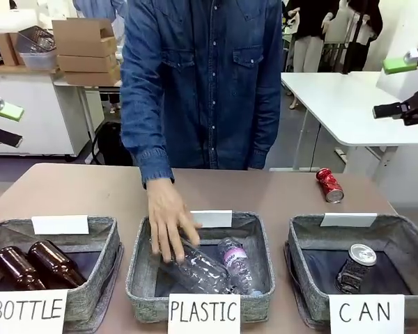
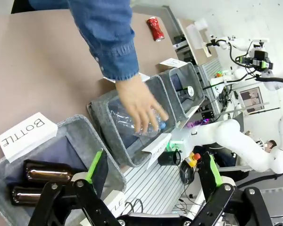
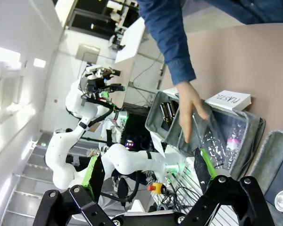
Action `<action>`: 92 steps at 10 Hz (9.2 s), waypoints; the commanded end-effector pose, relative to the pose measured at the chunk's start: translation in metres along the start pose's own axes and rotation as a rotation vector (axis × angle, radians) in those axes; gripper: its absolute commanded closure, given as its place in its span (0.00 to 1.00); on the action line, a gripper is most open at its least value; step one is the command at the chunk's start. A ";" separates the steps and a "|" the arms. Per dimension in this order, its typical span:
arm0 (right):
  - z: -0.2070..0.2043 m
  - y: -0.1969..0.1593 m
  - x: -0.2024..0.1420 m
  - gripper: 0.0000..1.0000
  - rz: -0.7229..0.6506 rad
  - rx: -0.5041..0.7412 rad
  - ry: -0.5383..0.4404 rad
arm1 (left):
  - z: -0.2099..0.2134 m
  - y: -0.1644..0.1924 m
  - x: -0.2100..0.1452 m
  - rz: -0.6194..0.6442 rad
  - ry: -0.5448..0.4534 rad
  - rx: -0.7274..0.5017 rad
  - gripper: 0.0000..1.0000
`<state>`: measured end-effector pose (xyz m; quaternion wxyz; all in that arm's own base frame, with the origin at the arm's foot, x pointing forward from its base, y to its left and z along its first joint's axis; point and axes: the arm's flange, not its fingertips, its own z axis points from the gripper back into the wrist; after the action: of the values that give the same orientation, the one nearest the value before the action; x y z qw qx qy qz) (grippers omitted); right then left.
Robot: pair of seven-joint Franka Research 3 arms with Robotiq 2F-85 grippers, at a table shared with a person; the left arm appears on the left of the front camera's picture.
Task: Sort the can waste into the basket.
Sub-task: Pick up the can waste from the table and place it in the right Fabric basket.
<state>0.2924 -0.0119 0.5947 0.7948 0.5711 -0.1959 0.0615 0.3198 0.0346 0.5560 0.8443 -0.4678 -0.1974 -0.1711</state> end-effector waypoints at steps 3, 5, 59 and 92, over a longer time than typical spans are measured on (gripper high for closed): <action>0.000 0.000 0.000 0.00 0.000 0.000 0.000 | 0.003 0.001 -0.001 -0.013 0.016 -0.004 0.00; -0.024 -0.008 0.020 0.00 0.045 -0.917 0.130 | 0.003 0.001 -0.001 -0.013 0.016 -0.004 0.00; -0.058 -0.085 -0.024 0.96 0.940 -0.387 0.962 | 0.003 0.001 -0.001 -0.013 0.016 -0.004 0.00; -0.078 -0.055 0.035 0.00 0.074 0.246 0.472 | 0.003 0.001 -0.001 -0.013 0.016 -0.004 0.00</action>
<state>0.3593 0.0433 0.5358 0.7412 0.6316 -0.0123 0.2268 0.3204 0.0359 0.5546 0.8440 -0.4698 -0.1937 -0.1717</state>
